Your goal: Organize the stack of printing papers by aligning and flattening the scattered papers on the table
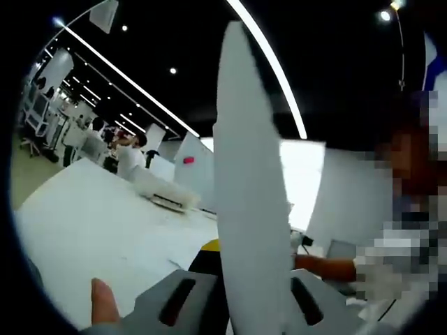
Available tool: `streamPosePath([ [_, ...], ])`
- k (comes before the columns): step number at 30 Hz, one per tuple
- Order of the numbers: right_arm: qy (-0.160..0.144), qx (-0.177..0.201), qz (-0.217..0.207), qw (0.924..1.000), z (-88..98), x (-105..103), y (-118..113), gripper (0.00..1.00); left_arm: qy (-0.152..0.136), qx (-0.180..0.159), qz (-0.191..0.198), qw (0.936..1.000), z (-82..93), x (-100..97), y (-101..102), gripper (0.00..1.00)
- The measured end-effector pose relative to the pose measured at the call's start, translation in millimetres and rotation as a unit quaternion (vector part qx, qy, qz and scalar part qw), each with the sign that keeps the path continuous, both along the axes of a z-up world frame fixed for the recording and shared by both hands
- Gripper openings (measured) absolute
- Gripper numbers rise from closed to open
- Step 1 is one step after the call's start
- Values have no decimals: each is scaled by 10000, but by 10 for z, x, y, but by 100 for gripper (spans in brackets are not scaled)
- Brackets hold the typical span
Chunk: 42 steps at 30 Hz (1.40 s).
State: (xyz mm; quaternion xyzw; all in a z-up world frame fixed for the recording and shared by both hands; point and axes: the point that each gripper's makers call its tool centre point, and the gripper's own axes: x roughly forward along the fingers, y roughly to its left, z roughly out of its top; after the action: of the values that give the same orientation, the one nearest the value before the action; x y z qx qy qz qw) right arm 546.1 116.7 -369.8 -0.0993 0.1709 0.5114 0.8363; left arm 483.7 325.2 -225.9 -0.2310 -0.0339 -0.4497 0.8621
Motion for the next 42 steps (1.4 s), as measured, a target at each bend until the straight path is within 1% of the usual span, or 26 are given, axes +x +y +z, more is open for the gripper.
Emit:
streamPosePath([
  [2,-4,10,-10,10000,4,5,-11,50,16,4,1,10000,-6,-5,-6,6],
  [5,-28,57,-17,10000,15,23,-11,47,36,15,14,10000,-22,-11,-11,6],
  [8,-32,59,-22,10000,20,28,-12,40,40,17,8,10000,-22,-18,-27,6],
  [11,-27,51,5,10000,23,21,-17,31,43,35,-1,10000,-17,-15,-29,6],
  [14,-33,51,41,10000,25,10,-10,28,44,36,1,10000,-14,-12,-32,6],
  [19,-99,23,246,9996,25,-45,24,11,63,54,-14,10000,-23,-28,-73,6],
  [20,-183,-22,279,9994,27,-50,28,8,57,60,-14,10000,-22,-28,-71,6],
  [22,-231,-59,319,9992,27,-64,40,4,51,65,-13,10000,-18,-29,-73,6],
  [24,15,-52,145,9999,21,-57,35,3,28,62,-22,10000,0,-37,-77,6],
  [25,80,20,104,9999,41,-51,45,3,25,57,-15,10000,7,-38,-80,6],
  [28,131,195,40,9997,132,-34,27,2,13,65,-18,10000,20,-45,-91,6],
  [31,102,311,-4,9995,242,-46,-5,2,-5,89,-22,10000,32,-54,-100,6],
  [32,69,479,15,9988,338,-56,-16,2,-6,80,-21,10000,38,-48,-88,6],
  [33,119,588,-36,9982,387,-57,-29,2,-14,75,-24,10000,43,-48,-85,6],
  [34,191,731,-32,9971,472,-73,-62,2,-21,62,-25,10000,50,-46,-81,6],
  [35,200,758,-18,9969,509,-79,-85,2,-19,61,-22,10000,51,-43,-80,6],
  [36,241,859,-80,9960,576,-73,-118,2,-16,64,-19,10000,51,-38,-79,6],
  [37,237,947,-71,9952,659,-83,-160,3,-7,47,-18,10000,50,-28,-78,6],
  [38,242,1003,-58,9946,702,-91,-181,3,0,36,-21,10000,48,-23,-82,6],
  [39,288,1155,-130,9928,793,-83,-226,3,12,27,-28,10000,41,-15,-93,6],
  [41,299,1306,-104,9909,911,-104,-300,3,24,11,-31,10000,26,-6,-120,6],
  [42,340,1387,-175,9896,966,-97,-347,3,40,-1,-45,10000,17,-3,-138,6],
])
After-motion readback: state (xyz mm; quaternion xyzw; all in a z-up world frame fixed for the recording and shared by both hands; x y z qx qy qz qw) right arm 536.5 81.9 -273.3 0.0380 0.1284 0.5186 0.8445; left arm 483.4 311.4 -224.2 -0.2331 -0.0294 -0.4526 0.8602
